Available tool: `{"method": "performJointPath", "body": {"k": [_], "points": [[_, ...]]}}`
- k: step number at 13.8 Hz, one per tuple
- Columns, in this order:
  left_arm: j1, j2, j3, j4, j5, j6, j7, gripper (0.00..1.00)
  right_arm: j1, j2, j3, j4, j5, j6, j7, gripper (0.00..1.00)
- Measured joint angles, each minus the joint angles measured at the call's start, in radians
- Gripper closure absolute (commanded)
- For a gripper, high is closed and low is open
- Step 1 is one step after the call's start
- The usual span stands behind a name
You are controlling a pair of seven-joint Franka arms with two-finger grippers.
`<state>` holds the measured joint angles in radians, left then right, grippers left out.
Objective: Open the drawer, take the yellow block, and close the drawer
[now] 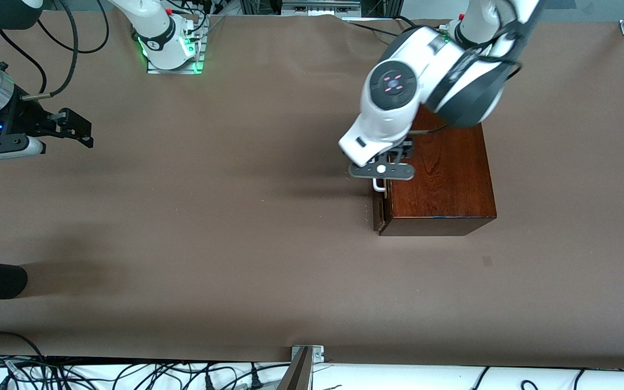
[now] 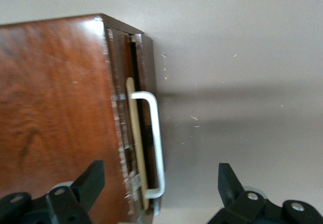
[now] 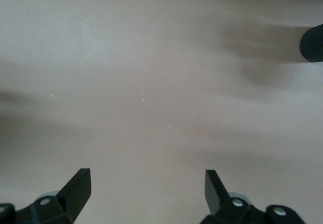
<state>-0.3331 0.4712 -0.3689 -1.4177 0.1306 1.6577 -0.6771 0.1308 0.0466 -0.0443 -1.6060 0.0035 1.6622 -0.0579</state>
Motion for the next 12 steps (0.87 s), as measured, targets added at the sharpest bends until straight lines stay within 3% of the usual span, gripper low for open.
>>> {"method": "performJointPath", "body": {"k": [7, 12], "points": [[-0.064, 0.035, -0.001, -0.163, 0.139, 0.135, -0.192, 0.00, 0.000, 0.000, 0.000, 0.000, 0.000, 0.000, 0.000, 0.00], [-0.075, 0.035, -0.001, -0.221, 0.154, 0.170, -0.243, 0.00, 0.000, 0.000, 0.000, 0.000, 0.000, 0.000, 0.000, 0.00]]}}
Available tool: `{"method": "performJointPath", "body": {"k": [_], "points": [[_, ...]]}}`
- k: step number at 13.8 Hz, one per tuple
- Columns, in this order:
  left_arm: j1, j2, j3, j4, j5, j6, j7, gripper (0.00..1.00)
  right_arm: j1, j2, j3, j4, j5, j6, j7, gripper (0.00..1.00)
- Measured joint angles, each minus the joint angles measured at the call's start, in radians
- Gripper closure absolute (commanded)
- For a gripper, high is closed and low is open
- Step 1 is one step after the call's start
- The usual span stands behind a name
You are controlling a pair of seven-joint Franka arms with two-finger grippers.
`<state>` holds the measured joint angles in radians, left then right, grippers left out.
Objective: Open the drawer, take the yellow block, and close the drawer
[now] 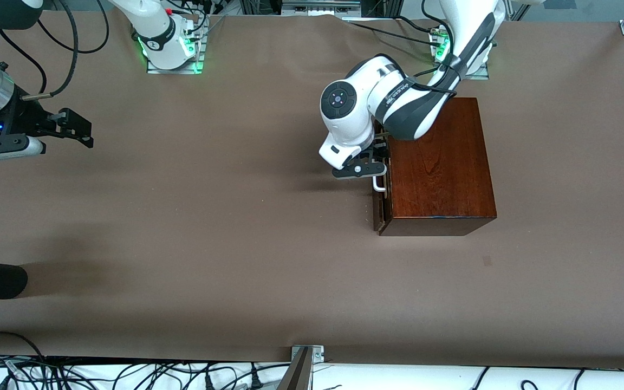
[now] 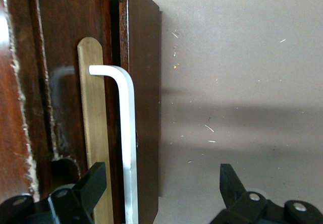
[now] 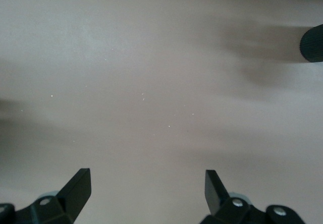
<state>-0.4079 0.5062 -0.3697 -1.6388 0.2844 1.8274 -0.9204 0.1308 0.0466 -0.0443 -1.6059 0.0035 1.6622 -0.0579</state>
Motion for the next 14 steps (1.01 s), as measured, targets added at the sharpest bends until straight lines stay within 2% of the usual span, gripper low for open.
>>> {"method": "performJointPath", "body": {"k": [8, 14], "points": [[-0.011, 0.015, 0.000, -0.061, 0.039, 0.108, -0.082, 0.00, 0.002, 0.000, 0.004, 0.000, 0.000, 0.000, 0.000, 0.00], [-0.029, 0.035, 0.001, -0.065, 0.050, 0.144, -0.122, 0.00, 0.002, 0.000, 0.004, 0.000, 0.000, 0.000, 0.000, 0.00]]}}
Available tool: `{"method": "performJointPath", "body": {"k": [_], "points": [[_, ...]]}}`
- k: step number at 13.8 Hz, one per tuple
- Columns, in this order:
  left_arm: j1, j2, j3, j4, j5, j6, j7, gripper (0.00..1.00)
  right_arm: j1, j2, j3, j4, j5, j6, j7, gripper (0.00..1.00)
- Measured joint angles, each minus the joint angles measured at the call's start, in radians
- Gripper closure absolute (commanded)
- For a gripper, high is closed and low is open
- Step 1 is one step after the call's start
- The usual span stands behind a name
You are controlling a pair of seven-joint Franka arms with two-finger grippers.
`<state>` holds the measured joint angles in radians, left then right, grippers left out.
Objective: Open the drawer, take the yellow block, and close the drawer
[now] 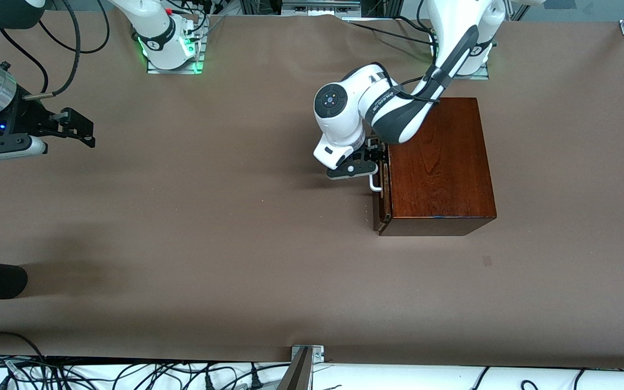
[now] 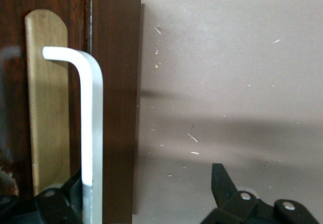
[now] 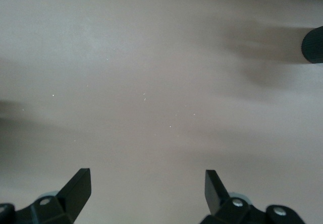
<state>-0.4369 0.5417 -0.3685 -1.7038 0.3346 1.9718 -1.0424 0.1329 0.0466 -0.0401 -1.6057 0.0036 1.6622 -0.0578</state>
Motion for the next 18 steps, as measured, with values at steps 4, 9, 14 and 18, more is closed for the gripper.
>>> {"method": "performJointPath", "body": {"k": [4, 9, 14, 18], "points": [[-0.019, 0.008, 0.003, 0.009, 0.002, 0.015, -0.010, 0.00, 0.000, 0.000, 0.000, 0.000, 0.000, 0.000, 0.000, 0.00], [-0.075, 0.075, 0.008, 0.112, 0.002, 0.015, -0.061, 0.00, 0.000, 0.000, 0.000, 0.000, 0.000, 0.000, 0.000, 0.00], [-0.115, 0.114, 0.022, 0.173, 0.017, -0.011, -0.091, 0.00, 0.000, 0.000, 0.000, 0.000, 0.000, 0.000, 0.000, 0.00], [-0.143, 0.135, 0.019, 0.223, 0.017, -0.003, -0.102, 0.00, 0.000, 0.000, 0.000, 0.000, 0.000, 0.000, 0.000, 0.00]]}}
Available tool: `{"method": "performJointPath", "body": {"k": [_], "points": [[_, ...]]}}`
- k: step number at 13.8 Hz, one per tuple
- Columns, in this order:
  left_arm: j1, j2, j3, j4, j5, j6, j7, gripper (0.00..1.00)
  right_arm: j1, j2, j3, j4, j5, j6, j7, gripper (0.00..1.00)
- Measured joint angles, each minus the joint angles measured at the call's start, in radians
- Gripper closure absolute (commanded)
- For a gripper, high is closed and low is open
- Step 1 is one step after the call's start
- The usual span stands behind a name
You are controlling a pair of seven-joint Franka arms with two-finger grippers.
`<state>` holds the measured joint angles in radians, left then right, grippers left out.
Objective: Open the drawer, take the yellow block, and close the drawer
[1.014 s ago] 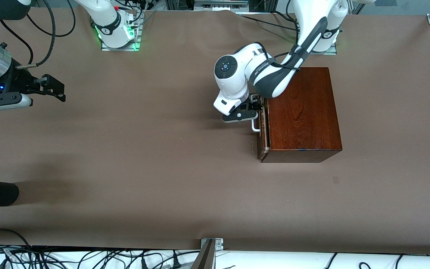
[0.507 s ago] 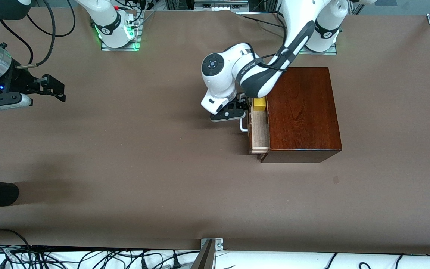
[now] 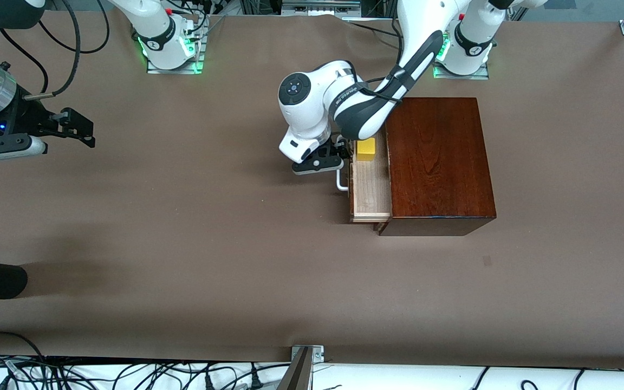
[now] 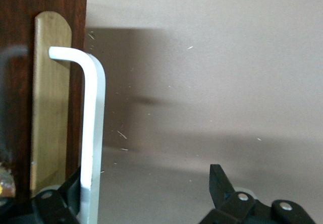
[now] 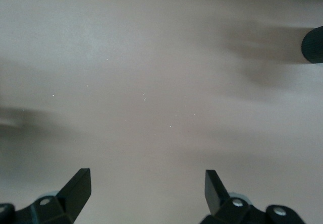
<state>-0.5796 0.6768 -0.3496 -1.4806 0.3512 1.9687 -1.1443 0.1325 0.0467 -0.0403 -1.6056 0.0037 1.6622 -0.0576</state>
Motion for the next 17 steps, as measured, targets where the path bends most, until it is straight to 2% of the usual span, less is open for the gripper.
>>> {"method": "performJointPath", "body": {"k": [3, 8, 10, 12, 14, 17], "points": [[-0.004, -0.005, -0.011, 0.040, -0.001, -0.023, -0.010, 0.00, -0.001, 0.000, -0.001, 0.000, 0.000, 0.000, 0.000, 0.00], [0.025, -0.085, -0.013, 0.141, -0.053, -0.261, 0.109, 0.00, -0.001, 0.000, -0.002, 0.000, 0.000, 0.001, 0.000, 0.00], [0.105, -0.151, -0.008, 0.152, -0.143, -0.302, 0.208, 0.00, -0.001, 0.000, -0.002, 0.000, 0.000, 0.007, 0.000, 0.00], [0.244, -0.213, -0.006, 0.153, -0.198, -0.331, 0.337, 0.00, -0.001, 0.000, -0.003, 0.000, 0.000, 0.010, 0.000, 0.00], [0.363, -0.260, -0.006, 0.155, -0.212, -0.387, 0.456, 0.00, -0.001, 0.002, -0.003, 0.000, 0.000, 0.013, 0.000, 0.00], [0.451, -0.310, -0.006, 0.178, -0.214, -0.455, 0.619, 0.00, 0.000, 0.025, 0.000, 0.000, 0.000, 0.016, 0.000, 0.00]]}}
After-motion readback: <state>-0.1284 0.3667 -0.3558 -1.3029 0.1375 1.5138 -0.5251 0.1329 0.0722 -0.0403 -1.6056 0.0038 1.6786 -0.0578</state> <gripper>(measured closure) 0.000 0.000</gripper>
